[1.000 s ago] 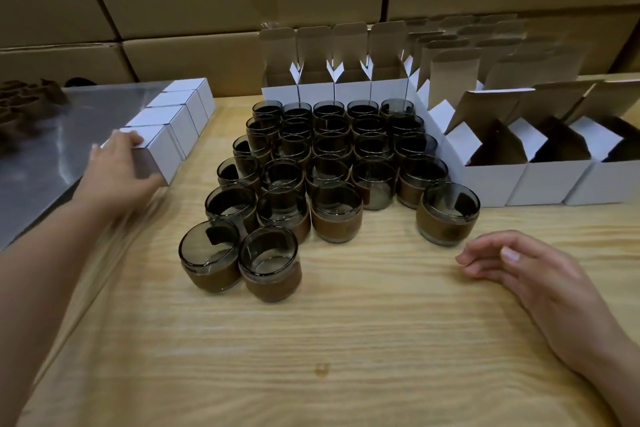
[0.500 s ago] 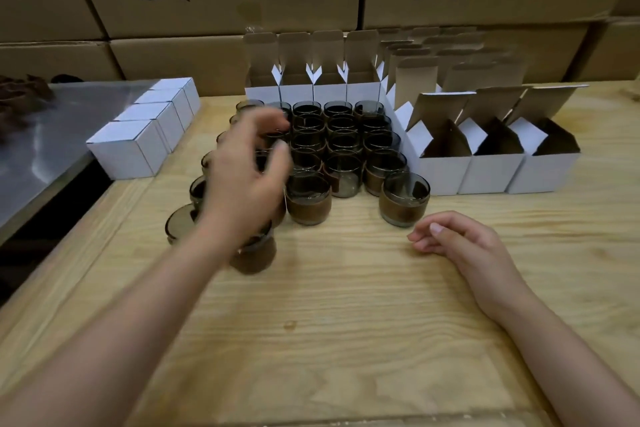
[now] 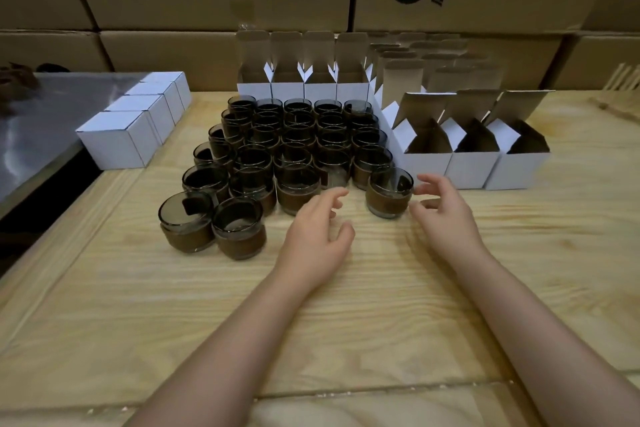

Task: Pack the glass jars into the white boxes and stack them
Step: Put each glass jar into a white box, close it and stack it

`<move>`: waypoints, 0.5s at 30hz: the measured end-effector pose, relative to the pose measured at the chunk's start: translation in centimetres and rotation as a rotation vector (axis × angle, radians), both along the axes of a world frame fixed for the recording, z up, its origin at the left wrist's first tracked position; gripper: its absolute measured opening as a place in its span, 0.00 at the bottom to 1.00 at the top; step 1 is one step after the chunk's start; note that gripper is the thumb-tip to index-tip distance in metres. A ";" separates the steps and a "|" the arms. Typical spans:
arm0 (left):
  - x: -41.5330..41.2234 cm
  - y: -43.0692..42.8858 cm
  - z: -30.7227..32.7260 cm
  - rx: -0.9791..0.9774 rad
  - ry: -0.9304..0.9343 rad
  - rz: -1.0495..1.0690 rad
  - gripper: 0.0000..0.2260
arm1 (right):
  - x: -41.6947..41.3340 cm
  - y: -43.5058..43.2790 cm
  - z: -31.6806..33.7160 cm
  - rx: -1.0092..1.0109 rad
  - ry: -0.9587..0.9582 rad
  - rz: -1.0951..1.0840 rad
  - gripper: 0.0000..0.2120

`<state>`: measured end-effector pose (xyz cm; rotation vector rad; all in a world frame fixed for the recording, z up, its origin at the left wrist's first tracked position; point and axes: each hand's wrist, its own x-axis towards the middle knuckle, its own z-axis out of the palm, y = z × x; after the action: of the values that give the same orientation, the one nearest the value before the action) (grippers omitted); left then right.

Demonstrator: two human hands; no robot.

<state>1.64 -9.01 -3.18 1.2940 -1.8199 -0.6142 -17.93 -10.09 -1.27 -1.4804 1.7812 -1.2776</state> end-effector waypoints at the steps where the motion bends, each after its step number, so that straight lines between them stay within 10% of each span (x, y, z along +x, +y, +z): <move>1: 0.0 -0.1 -0.1 -0.001 -0.005 -0.029 0.21 | 0.3 -0.3 0.0 0.009 -0.015 0.008 0.18; 9: 0.0 -0.4 -0.4 -0.059 -0.042 -0.086 0.22 | 2.5 -0.9 -0.2 -0.036 -0.025 0.126 0.13; 15: -0.3 0.0 -0.2 -0.060 -0.208 -0.010 0.29 | 0.4 -2.5 2.3 -0.235 0.386 -0.136 0.19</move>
<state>1.31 -9.05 -3.33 1.3508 -1.9979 -0.4397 -17.49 -12.62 1.04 -1.8666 2.0599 -1.3785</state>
